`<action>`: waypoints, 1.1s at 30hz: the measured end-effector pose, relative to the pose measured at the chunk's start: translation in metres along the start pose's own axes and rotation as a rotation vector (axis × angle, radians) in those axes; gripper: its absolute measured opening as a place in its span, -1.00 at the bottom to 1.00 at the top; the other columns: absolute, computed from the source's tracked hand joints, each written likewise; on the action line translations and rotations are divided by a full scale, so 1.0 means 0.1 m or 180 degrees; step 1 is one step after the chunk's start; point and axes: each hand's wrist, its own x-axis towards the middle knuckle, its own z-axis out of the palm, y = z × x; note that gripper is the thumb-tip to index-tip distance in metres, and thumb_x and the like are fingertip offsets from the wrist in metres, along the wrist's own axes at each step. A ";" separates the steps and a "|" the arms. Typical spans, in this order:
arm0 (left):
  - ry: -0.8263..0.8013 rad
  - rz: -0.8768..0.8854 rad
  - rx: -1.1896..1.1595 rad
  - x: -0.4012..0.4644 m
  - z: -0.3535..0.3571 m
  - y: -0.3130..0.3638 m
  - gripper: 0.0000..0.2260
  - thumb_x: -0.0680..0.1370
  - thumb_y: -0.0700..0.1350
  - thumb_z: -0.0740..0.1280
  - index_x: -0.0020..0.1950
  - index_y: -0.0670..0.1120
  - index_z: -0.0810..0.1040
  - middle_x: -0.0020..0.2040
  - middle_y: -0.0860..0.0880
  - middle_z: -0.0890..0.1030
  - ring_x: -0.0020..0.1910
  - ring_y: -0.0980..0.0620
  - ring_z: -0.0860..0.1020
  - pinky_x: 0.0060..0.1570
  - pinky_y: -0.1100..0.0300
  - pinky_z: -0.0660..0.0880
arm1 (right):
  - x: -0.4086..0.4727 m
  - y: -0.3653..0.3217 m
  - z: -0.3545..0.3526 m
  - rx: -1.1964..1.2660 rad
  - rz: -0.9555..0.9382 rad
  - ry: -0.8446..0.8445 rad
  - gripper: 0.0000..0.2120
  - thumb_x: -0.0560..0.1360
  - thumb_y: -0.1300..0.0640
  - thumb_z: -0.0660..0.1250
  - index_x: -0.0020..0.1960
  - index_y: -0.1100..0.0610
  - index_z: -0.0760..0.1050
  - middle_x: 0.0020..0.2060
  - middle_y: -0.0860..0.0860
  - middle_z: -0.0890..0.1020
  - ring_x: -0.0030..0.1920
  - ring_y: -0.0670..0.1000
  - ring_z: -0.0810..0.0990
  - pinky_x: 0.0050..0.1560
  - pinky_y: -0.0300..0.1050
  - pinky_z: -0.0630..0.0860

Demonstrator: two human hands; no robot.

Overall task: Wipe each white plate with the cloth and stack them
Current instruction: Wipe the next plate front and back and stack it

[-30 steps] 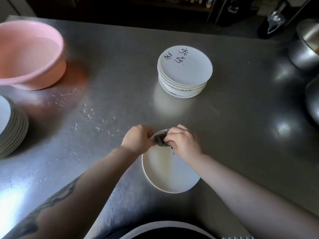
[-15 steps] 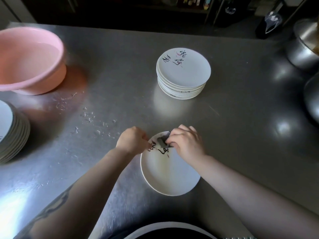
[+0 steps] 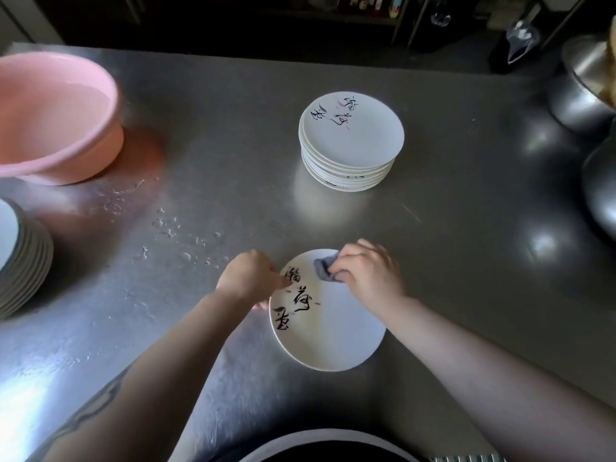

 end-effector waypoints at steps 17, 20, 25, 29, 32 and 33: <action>-0.0873 -0.0164 0.0657 0.03 -0.01 0.01 -0.70 0.52 -0.03 0.36 -0.38 -0.11 0.60 -0.46 0.03 0.64 -0.48 0.13 0.62 -0.40 0.29 0.47 | 0.01 0.14 -0.03 0.0001 0.0021 0.0201 -0.82 0.25 0.32 0.49 -0.29 0.04 0.67 -0.29 -0.07 0.64 -0.26 0.11 0.51 -0.29 -0.02 0.50; 0.0152 0.0430 0.1191 0.04 0.06 0.15 -0.77 0.48 0.12 0.38 -0.20 -0.03 0.58 -0.28 0.09 0.63 -0.19 0.02 0.60 -0.23 0.22 0.42 | 0.09 0.04 0.00 0.0038 -0.0093 0.0104 -0.84 0.26 0.30 0.47 -0.25 0.06 0.69 -0.27 -0.05 0.65 -0.24 0.13 0.50 -0.28 -0.03 0.50; 0.0285 0.0296 0.0623 0.11 0.01 0.20 -0.76 0.49 0.02 0.37 -0.29 -0.10 0.53 -0.33 -0.04 0.65 -0.27 -0.04 0.62 -0.32 0.22 0.41 | 0.12 -0.05 0.05 0.0190 -0.0310 0.0083 -0.85 0.25 0.31 0.49 -0.25 0.09 0.69 -0.28 -0.03 0.66 -0.26 0.12 0.52 -0.28 -0.09 0.49; -0.0922 -0.0127 0.0552 0.02 -0.04 -0.06 -0.70 0.53 -0.04 0.31 -0.34 -0.13 0.63 -0.42 -0.03 0.67 -0.46 0.09 0.62 -0.43 0.29 0.47 | 0.01 0.14 0.00 -0.0011 0.0079 0.0253 -0.83 0.30 0.30 0.46 -0.26 0.02 0.68 -0.25 -0.10 0.64 -0.19 0.09 0.53 -0.28 -0.07 0.49; 0.0023 0.0250 0.0997 0.01 0.02 -0.03 -0.81 0.48 0.06 0.35 -0.17 -0.05 0.62 -0.25 0.03 0.69 -0.18 0.05 0.65 -0.25 0.25 0.45 | 0.05 0.08 0.04 0.0023 0.0040 0.0205 -0.82 0.30 0.31 0.46 -0.26 0.03 0.67 -0.25 -0.10 0.64 -0.18 0.08 0.52 -0.28 -0.03 0.51; 0.0448 0.0396 0.0962 0.02 0.04 0.04 -0.83 0.48 0.07 0.37 -0.08 0.00 0.59 -0.14 0.02 0.67 -0.05 -0.02 0.63 -0.19 0.22 0.42 | 0.09 0.03 0.07 0.0090 -0.0069 0.0165 -0.83 0.29 0.31 0.46 -0.25 0.04 0.68 -0.25 -0.08 0.65 -0.20 0.09 0.52 -0.29 -0.03 0.51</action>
